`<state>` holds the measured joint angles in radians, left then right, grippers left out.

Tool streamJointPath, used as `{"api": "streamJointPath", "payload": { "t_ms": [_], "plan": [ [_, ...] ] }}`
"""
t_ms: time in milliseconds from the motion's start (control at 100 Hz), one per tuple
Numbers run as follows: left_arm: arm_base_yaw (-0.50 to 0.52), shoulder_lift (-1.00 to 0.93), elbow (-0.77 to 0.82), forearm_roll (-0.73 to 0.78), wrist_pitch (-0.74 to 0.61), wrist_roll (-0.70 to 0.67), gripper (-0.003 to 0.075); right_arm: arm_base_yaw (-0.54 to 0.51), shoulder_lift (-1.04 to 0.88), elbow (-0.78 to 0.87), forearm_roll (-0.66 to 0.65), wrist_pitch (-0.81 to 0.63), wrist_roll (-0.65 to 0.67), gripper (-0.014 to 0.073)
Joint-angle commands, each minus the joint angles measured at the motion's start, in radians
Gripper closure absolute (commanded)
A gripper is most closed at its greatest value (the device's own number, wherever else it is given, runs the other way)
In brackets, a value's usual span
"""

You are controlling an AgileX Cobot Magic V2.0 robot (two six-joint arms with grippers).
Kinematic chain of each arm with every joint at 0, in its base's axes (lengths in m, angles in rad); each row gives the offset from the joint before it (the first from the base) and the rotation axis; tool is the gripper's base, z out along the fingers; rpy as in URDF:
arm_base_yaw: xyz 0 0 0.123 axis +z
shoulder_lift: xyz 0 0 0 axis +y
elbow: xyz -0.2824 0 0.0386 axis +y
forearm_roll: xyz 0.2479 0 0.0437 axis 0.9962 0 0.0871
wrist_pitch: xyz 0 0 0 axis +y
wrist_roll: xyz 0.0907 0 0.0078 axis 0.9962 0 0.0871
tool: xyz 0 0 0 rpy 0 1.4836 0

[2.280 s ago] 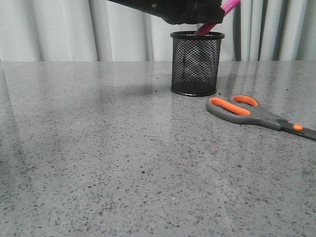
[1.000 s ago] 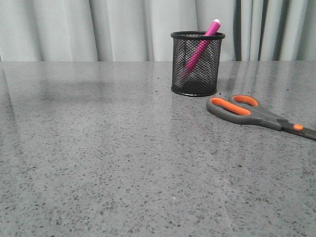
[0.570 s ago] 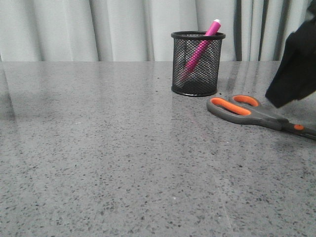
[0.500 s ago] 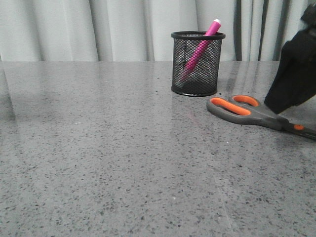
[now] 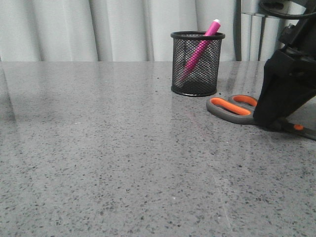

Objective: Put pen and scissors into bin
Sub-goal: 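Lower the right gripper onto the scissors handles and close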

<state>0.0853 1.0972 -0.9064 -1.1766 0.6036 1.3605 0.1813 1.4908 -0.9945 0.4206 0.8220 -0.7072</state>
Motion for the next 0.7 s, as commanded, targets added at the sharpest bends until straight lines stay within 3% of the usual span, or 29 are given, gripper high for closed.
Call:
{"api": "streamJointPath", "payload": {
  "t_ms": [0, 440, 540, 690],
  "plan": [
    [0.002, -0.022, -0.026, -0.054, -0.020, -0.006, 0.0739, 0.006, -0.020, -0.026, 0.010, 0.009, -0.010, 0.0225],
    [0.002, -0.022, -0.026, -0.057, -0.020, -0.006, 0.0739, 0.069, -0.020, -0.026, -0.084, 0.024, -0.022, 0.0233],
    [0.002, -0.022, -0.026, -0.059, -0.020, -0.006, 0.0739, 0.069, -0.020, -0.026, -0.084, 0.037, -0.022, 0.0328],
    [0.002, -0.022, -0.026, -0.059, -0.020, -0.006, 0.0739, 0.069, -0.020, -0.026, -0.084, 0.049, -0.022, 0.0576]
  ]
}}
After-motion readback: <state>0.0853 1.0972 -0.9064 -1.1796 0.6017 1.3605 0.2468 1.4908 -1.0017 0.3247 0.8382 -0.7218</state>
